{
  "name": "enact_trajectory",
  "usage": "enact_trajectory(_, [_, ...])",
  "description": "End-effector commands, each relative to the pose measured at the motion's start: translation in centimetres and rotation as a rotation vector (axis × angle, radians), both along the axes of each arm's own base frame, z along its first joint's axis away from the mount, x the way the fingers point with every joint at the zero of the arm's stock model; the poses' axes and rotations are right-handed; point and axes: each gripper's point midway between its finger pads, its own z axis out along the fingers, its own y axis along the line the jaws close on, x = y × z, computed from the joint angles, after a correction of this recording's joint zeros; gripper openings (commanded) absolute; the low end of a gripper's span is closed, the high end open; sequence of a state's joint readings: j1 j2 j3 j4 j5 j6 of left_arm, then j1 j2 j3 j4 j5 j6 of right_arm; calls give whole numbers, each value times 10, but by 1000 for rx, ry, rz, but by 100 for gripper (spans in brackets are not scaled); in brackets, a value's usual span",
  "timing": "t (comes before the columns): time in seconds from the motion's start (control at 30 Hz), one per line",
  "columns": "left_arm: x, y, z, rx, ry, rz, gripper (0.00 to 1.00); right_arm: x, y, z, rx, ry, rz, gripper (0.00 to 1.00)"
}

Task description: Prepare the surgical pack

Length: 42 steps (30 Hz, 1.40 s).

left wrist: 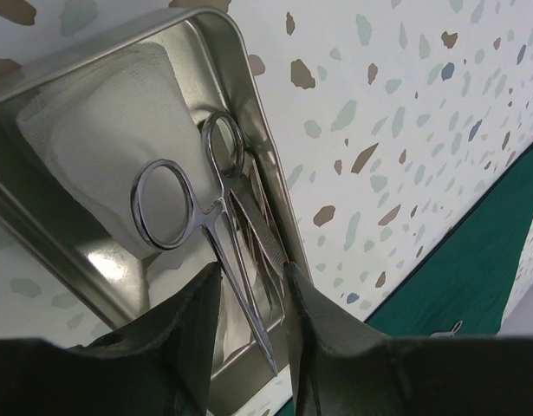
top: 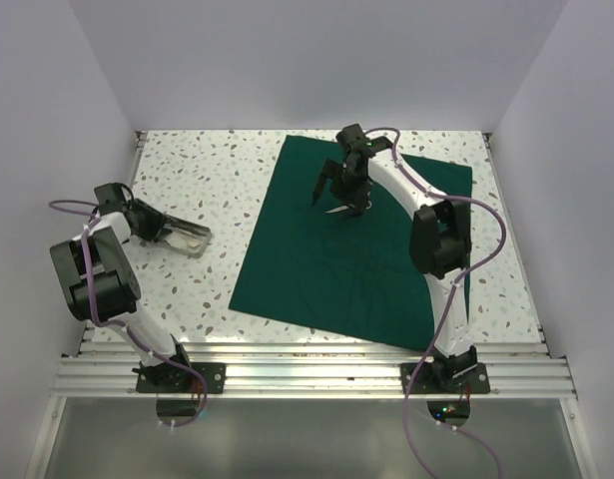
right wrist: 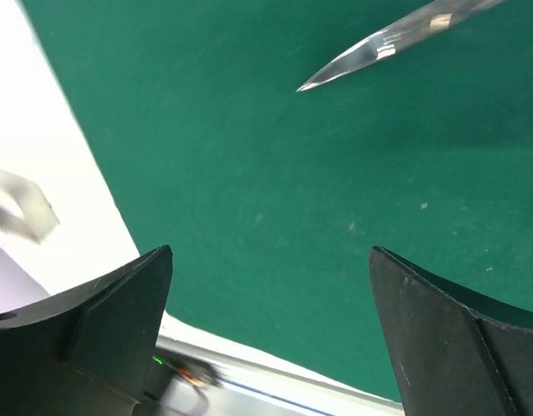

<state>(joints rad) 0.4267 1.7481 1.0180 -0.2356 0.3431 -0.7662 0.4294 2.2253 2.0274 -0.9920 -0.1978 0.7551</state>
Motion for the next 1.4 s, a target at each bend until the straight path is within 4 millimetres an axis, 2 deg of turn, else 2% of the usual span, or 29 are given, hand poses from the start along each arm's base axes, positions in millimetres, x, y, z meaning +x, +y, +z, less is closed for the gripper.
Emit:
enact_trajectory(0.0, [1, 8, 21, 35, -46, 11, 39, 20, -17, -1, -34, 18, -232, 98])
enact_trajectory(0.13, [-3, 6, 34, 49, -66, -2, 39, 32, -21, 0, -54, -17, -298, 95])
enact_trajectory(0.3, [-13, 3, 42, 68, -66, -12, 39, 30, -20, -5, -59, 0, -274, 95])
enact_trajectory(0.43, [-14, -4, 43, 49, -74, -32, 38, 30, -36, -9, -126, -2, -336, 94])
enact_trajectory(0.47, [-13, -6, 43, 41, -78, -36, 38, 33, -46, -14, -179, -13, -366, 91])
enact_trajectory(0.53, [-10, -16, 44, 25, -87, -65, 38, 38, -54, -8, -221, -25, -426, 88])
enact_trajectory(0.57, [-8, -19, 45, 22, -93, -73, 38, 43, -62, -7, -260, -48, -459, 81])
enact_trajectory(0.67, [-3, -36, 48, 6, -110, -116, 38, 49, -68, -11, -287, -47, -535, 69])
enact_trajectory(0.77, [2, -50, 49, -12, -118, -155, 38, 58, -68, -17, -301, -55, -569, 67])
enact_trajectory(0.9, [9, -72, 58, -18, -144, -212, 38, 60, -68, -29, -307, -29, -606, 65])
enact_trajectory(1.03, [14, -90, 68, -18, -175, -262, 38, 63, -70, -33, -313, -35, -645, 57])
enact_trajectory(1.2, [17, -100, 70, -29, -188, -295, 38, 69, -66, -45, -305, -25, -664, 53])
enact_trajectory(1.37, [20, -103, 73, -33, -197, -309, 38, 73, -63, -49, -295, -23, -676, 50])
